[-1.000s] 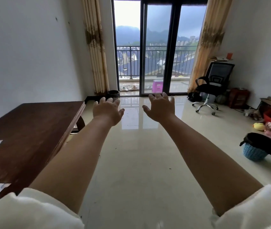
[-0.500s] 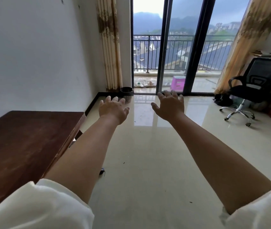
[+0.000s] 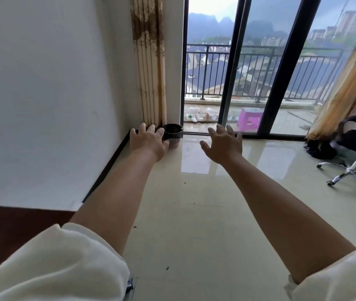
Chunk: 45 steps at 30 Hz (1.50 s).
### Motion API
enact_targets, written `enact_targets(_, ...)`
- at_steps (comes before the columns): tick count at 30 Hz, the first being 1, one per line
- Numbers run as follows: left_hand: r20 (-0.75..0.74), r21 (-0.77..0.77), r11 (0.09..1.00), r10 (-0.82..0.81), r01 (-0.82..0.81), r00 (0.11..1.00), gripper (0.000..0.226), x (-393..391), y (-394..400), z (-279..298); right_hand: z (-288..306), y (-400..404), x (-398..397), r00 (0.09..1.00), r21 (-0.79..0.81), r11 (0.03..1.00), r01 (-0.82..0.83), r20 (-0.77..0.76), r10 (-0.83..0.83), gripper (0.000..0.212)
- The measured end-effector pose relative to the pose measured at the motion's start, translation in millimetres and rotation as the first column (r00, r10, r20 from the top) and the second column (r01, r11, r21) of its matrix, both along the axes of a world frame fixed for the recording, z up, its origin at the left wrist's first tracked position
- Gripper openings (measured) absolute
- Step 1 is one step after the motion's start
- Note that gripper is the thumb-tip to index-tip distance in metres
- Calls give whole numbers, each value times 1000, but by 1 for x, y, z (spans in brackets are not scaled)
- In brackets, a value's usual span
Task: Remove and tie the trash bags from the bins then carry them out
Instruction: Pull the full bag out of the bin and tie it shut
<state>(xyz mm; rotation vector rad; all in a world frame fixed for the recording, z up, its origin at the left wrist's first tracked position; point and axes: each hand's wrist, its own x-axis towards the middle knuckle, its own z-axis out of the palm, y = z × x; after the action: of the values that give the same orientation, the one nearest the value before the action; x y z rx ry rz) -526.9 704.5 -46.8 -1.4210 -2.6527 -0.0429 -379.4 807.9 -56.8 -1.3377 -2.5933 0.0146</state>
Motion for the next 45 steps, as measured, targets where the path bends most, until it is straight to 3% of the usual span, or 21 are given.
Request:
enact_targets(14, 24, -5, 1000, 7, -7, 1000, 55, -230, 383, -48, -40, 397, -228, 999, -77, 997, 10, -30, -12, 61)
enact_targets(23, 83, -44, 997, 63, -59, 995, 54, -397, 577, -72, -62, 607, -404, 998, -110, 992, -54, 28, 58, 60)
enact_targets(32, 101, -154, 988, 31, -15, 994, 54, -596, 779, -121, -115, 808, -590, 995, -197, 980, 19, 96, -1, 59)
enact_targets(45, 198, -329, 944, 26, 42, 980, 53, -794, 1055, -221, -221, 1091, -780, 979, -338, 939, 67, 203, 3, 58)
